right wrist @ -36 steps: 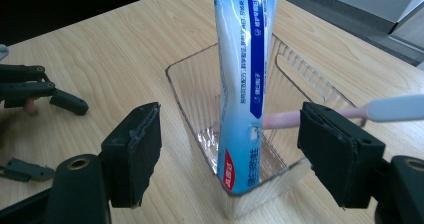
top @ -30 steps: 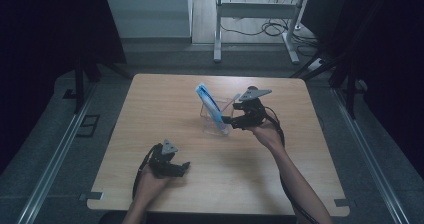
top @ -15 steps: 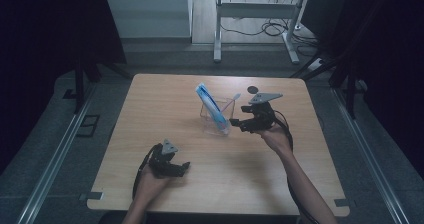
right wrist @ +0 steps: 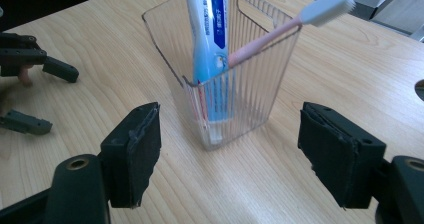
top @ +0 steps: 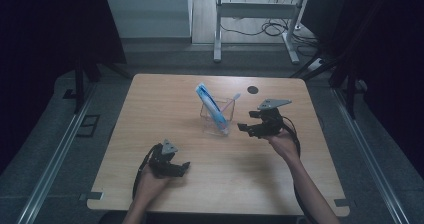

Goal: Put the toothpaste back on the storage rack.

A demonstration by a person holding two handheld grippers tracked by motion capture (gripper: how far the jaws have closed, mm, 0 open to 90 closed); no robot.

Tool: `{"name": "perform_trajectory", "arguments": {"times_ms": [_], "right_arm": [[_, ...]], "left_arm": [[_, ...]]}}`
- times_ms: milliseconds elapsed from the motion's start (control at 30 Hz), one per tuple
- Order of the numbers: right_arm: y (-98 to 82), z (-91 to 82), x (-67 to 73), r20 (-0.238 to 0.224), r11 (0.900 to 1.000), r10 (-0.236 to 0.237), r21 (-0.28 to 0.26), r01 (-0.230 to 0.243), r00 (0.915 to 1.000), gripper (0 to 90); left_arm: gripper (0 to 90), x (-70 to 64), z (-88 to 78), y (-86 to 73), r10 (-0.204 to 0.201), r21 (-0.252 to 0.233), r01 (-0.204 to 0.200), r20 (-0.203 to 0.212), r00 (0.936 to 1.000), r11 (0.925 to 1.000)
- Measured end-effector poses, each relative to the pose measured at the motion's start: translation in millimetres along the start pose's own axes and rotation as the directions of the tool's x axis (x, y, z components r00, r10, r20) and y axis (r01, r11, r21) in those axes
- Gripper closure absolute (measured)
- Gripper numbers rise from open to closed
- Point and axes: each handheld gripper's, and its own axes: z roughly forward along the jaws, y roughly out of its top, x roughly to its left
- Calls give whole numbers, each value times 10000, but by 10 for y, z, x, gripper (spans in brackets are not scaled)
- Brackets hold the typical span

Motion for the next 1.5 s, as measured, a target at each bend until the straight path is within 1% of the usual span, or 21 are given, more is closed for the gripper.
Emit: {"name": "perform_trajectory", "arguments": {"times_ms": [300, 533, 833, 1000, 1100, 1333, 1367, 1400, 1500], "right_arm": [[-114, -77, -26, 116, 10000, 63, -5, -63, 9999, 248], [-266, -136, -72, 258, 9998, 206, 69, -207, 9995, 246], [-425, -249, -120, 359, 9986, 510, -186, -504, 9981, 246], [-502, -286, -128, 463, 9981, 582, -248, -571, 9972, 246], [-593, -308, -147, 522, 9973, 696, -270, -683, 9962, 246], [-806, -317, -216, 742, 9948, 1016, -121, -1010, 9921, 246], [-806, -317, -216, 742, 9948, 1016, -121, -1010, 9921, 246], [-873, -327, -239, 793, 9937, 1124, -103, -1119, 9905, 246], [-947, -342, -260, 905, 9923, 1242, -104, -1238, 9881, 246]], "left_arm": [[135, -1, 1, 0, -17, -5, 17, -4, 10000, 10000], [135, -3, 1, -1, -44, -9, 44, -1, 10000, 10000], [135, -5, 2, -1, -70, -28, 70, 1, 10000, 10000], [135, -5, 2, -1, -64, -24, 64, -1, 10000, 10000], [135, -5, 2, -1, -63, -25, 63, -1, 10000, 10000], [135, -5, 2, -1, -63, -25, 63, -4, 10000, 10000], [135, -5, 2, -1, -63, -25, 63, -4, 10000, 10000], [136, -5, 2, -1, -66, -26, 66, -5, 10000, 10000], [135, -5, 2, -1, -66, -24, 66, 6, 10000, 10000]]}}
